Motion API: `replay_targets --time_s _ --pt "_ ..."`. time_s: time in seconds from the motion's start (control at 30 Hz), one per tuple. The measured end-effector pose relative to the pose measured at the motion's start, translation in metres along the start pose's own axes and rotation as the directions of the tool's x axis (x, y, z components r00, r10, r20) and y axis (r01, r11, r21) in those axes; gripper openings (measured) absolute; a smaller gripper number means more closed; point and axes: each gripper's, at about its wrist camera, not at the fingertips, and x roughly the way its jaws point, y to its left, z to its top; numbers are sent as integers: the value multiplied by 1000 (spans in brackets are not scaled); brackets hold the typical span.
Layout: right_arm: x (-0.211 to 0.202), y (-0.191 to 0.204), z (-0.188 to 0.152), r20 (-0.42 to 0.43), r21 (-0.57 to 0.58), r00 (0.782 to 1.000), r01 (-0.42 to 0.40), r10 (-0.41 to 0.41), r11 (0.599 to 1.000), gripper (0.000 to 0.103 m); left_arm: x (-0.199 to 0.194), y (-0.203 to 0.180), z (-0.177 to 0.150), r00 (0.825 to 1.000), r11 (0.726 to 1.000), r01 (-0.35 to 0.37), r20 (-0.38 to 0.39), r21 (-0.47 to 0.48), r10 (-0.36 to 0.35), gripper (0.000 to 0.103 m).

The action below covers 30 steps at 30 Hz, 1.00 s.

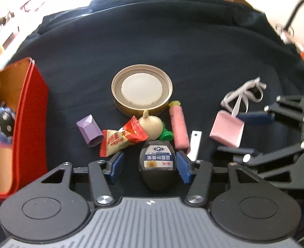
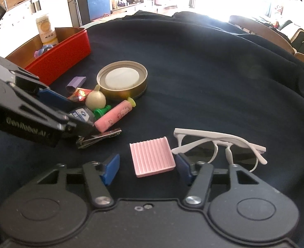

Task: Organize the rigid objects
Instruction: 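Grasp the eye-drop bottle with the left tool while the right tool grasps the pink sponge, then carry the eye-drop bottle and pink sponge over the tin with both tools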

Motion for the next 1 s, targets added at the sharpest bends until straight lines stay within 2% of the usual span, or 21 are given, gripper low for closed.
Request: replay_targets --time_s 0.13,0.27,0.43,0.77,1.0 --pt "-1 3 0 3 -6 1000 2 -2 1000 48 0 -4 -3 1000 999 -9 -1 32 9 54" --pt "-3 5 0 7 -8 1000 10 -10 1000 41 -2 -7 -5 1000 998 -16 6 56 16 38" --pt "-4 8 0 9 -9 999 38 -38 999 41 -3 -8 -7 1000 998 -10 6 58 10 38" --pt "-22 7 1 42 70 998 44 -47 997 41 -12 5 -12 1000 1000 31 1 0 -31 38" --pt "-37 20 13 85 84 996 33 -40 996 41 -32 18 -11 998 999 48 45 -19 -47 38"
